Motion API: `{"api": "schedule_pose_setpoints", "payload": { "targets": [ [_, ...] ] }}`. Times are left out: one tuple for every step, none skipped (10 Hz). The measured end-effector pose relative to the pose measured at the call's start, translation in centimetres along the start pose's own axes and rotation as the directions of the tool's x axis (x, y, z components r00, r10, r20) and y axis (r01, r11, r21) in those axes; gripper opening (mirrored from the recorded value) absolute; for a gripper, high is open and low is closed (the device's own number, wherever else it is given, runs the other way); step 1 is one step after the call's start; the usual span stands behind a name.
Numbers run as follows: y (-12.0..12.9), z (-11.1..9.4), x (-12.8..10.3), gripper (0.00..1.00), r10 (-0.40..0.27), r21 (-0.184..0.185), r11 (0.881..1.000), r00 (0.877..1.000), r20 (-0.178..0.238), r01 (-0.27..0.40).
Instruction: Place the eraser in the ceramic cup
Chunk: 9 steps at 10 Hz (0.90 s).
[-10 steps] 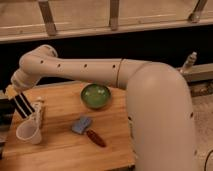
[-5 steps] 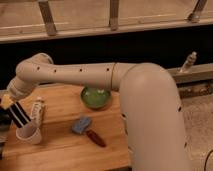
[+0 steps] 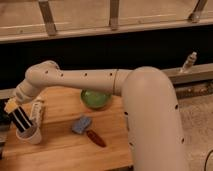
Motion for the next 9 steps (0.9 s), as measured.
{"api": "schedule_pose_setpoints", "payload": {
  "targets": [
    [0.1,0.1,0.0,0.0,-0.002,-0.002,1.0,1.0,-0.001,0.002],
    [0.2,0.1,-0.1,0.0,-0.002,-0.002,1.0,1.0,-0.002,0.002],
    [0.1,0.1,-0.1,0.0,-0.001,-0.003,1.0,1.0,-0.005,0.001],
    [0.0,0.6,0.0,0.0,0.0,-0.007,1.0,1.0,-0.009,0.0],
    [-0.3,1.3,0.3,0.0,-0.001,-0.011,1.0,1.0,-0.014,0.001],
    [-0.4,2.3,0.6,0.0,-0.004,-0.018,1.0,1.0,-0.018,0.004],
    [-0.5,2.7,0.6,0.0,-0.004,-0.022,1.0,1.0,-0.014,0.004],
    [-0.5,2.9,0.7,0.0,-0.004,-0.023,1.0,1.0,-0.01,0.004],
    [-0.5,3.3,0.9,0.0,-0.001,-0.024,1.0,1.0,0.004,0.002]
  ]
}}
